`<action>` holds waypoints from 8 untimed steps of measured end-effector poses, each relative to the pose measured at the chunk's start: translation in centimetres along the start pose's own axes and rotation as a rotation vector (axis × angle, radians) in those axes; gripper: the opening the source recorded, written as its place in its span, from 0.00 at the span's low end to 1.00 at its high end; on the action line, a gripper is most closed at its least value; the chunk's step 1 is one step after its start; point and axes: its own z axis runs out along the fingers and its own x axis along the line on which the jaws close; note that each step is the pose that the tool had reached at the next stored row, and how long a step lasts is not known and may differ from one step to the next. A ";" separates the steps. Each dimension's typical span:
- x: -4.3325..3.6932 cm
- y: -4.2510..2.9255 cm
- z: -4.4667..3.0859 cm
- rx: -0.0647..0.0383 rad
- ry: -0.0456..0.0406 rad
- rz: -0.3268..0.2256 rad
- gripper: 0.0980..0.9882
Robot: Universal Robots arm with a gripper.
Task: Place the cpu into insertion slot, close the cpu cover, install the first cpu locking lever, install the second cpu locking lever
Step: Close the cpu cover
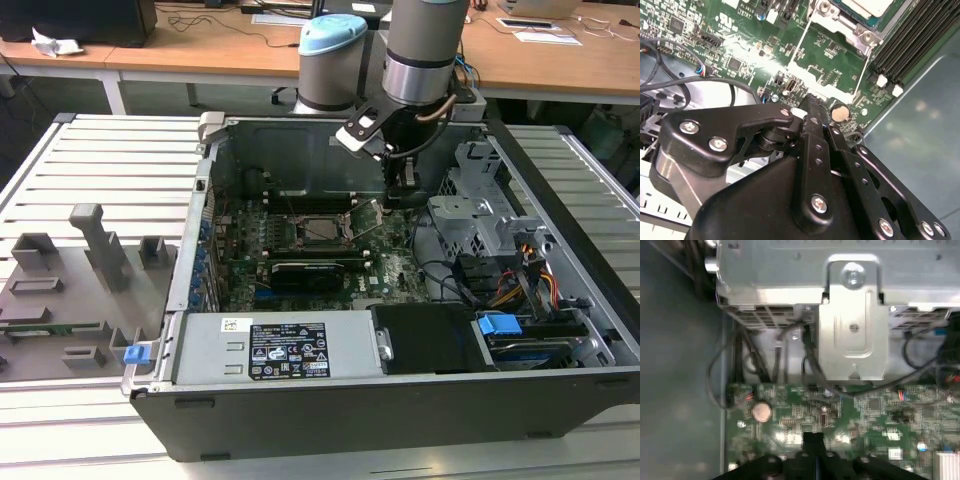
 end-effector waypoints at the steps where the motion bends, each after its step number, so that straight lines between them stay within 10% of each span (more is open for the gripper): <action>1: 0.00 0.02 0.02 0.000 0.0001 -0.005 0.01; 8: 0.01 0.26 0.36 0.002 -0.0007 -0.037 0.01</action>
